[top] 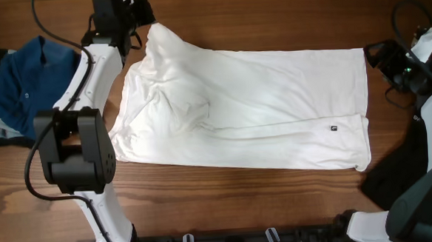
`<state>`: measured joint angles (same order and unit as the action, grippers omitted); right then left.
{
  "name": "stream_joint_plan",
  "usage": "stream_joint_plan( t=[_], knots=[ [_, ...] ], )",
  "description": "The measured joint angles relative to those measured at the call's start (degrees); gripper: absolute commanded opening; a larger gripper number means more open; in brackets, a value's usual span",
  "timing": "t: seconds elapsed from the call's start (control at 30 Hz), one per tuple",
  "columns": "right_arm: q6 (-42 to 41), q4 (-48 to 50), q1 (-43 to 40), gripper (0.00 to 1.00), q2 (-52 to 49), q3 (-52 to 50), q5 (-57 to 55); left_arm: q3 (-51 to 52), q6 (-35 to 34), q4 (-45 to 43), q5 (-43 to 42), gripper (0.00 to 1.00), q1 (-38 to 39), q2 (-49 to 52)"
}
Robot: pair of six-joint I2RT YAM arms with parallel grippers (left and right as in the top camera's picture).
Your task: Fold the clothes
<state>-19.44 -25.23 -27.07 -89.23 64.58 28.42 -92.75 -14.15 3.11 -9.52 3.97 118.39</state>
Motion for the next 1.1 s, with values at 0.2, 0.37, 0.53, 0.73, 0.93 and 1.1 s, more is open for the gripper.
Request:
stream_joint_plan(
  t=[0.2, 0.37, 0.53, 0.73, 0.93, 1.1],
  knots=[
    [0.09, -1.07, -0.02, 0.77, -3.21, 0.0, -1.29, -0.26, -0.22, 8.83, 0.35, 0.63, -1.44, 0.0],
    [1.09, -2.64, 0.0, 0.77, -6.1, 0.0, -2.16, -0.33, -0.35, 30.75, 1.38, 0.56, -4.5, 0.0],
    [1.57, -2.84, 0.0, 0.77, -7.72, 0.0, -2.38, 0.42, -0.83, 44.11, 2.23, 0.49, -8.9, 0.02],
    [1.75, -2.73, -0.02, 0.77, -7.74, 0.0, -2.38, 7.52, -1.92, 43.01, 1.11, 0.56, -12.24, 0.02],
    [1.75, -2.64, 0.0, 0.76, -7.74, 0.0, -2.38, 12.59, -2.62, 39.47, -0.46, 0.2, -11.8, -0.22],
    [1.7, -2.58, -0.02, 0.77, -7.74, 0.0, -2.4, 13.55, -2.54, 42.1, -0.48, 0.04, -11.87, -0.2]
  ],
)
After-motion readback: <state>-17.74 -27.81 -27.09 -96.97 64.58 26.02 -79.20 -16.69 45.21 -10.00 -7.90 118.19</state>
